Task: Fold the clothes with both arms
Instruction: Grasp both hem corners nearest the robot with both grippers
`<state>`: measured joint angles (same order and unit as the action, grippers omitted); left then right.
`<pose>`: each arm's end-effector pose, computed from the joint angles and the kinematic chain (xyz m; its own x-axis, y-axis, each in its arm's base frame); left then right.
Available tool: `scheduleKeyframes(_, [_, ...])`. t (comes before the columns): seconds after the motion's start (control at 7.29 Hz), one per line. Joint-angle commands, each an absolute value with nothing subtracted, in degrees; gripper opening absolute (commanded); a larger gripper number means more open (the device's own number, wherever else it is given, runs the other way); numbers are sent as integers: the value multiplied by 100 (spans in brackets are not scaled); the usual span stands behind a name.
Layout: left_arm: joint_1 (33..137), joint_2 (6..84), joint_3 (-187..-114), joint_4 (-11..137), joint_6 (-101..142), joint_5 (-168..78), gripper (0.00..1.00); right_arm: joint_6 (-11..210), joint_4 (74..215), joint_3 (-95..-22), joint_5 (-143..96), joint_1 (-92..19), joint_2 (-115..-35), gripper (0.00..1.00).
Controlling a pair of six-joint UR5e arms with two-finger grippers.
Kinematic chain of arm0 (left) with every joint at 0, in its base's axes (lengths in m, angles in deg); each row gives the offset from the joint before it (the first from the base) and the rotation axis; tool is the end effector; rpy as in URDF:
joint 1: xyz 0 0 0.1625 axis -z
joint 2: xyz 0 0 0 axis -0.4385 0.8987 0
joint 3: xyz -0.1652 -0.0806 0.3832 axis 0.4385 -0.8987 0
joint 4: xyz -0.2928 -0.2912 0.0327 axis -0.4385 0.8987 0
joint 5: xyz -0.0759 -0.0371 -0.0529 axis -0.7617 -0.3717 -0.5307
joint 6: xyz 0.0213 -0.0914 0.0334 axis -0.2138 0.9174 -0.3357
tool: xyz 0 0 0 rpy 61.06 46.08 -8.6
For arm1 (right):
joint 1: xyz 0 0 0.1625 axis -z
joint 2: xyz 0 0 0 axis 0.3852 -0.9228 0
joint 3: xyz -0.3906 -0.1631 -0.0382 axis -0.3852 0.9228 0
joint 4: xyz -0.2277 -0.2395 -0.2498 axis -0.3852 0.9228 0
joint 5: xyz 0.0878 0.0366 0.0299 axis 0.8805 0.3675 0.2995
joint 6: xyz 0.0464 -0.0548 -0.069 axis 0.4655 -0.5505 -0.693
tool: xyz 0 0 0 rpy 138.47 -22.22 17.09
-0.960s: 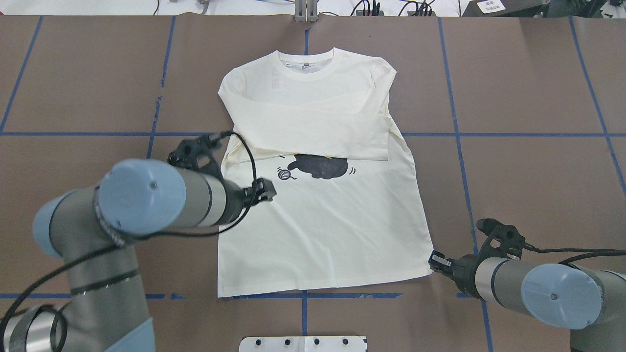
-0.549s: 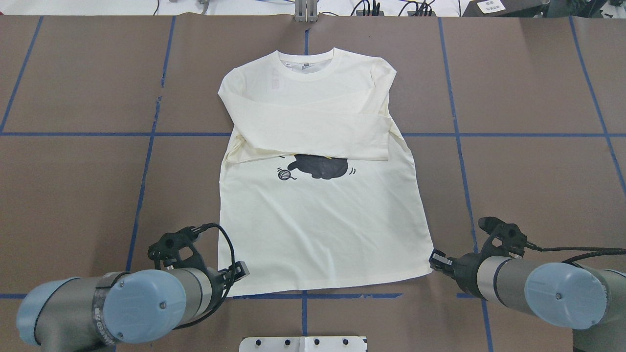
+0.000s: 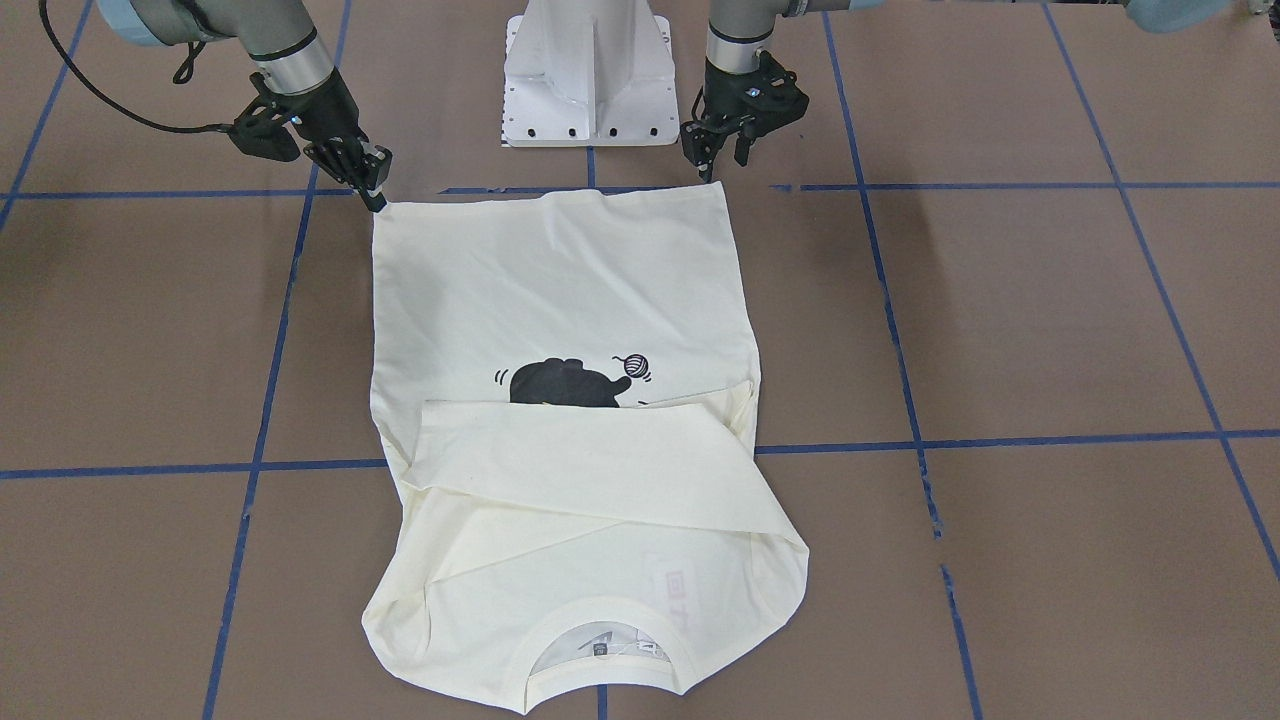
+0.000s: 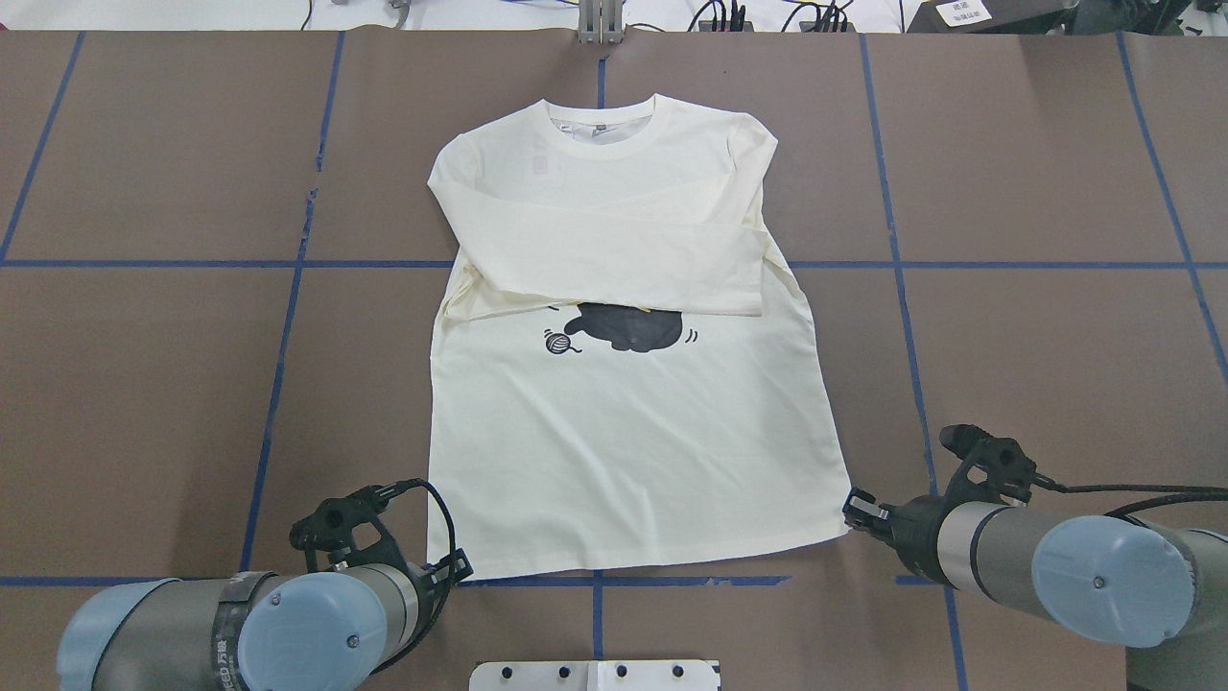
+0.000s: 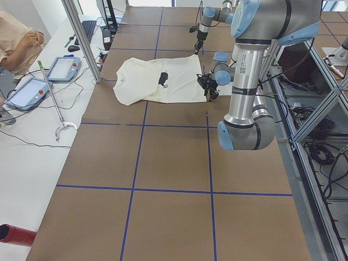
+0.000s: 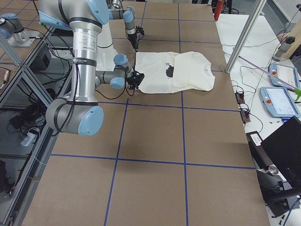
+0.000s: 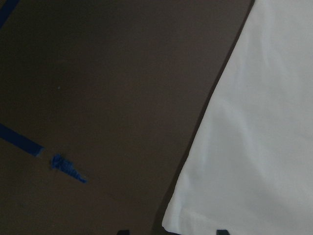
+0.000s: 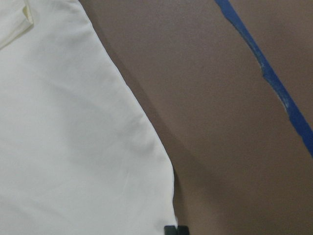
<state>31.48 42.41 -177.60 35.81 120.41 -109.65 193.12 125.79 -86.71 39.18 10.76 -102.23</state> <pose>0.5260 -0.1907 0.2959 0.5957 -0.4741 -0.6483 0.4258 0.8709 -0.2455 -0.4053 -0.2292 0.3970 0.4200 0.4407 0.7933 -0.4378 0.8641 -0.2482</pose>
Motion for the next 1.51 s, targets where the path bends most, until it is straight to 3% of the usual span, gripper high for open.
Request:
scheduleKeyframes(0.0, [3119,4268,-17640,3595,12009,-10955,63,19312,12579,-8697,3912,1079,-10227,0])
scheduleKeyframes(0.27, [3119,4311,-17596,3595,12009,-10955,56,19312,12579,-8697,3912,1070,-10227,0])
scheduleKeyframes(0.82, [3137,4443,-17465,3595,11991,-10929,51,19312,12579,-8706,3912,1079,-10236,0])
scheduleKeyframes(1.1, [3146,4443,-17438,3595,11991,-10937,41,19312,12579,-8706,3912,1079,-10236,0])
scheduleKeyframes(1.23, [3172,4443,-17464,3587,12000,-10946,0,19312,12579,-8715,3912,1079,-10227,0])
scheduleKeyframes(1.37, [3181,4443,-17473,3587,11992,-10946,0,19312,12579,-8758,3912,1079,-10236,0])
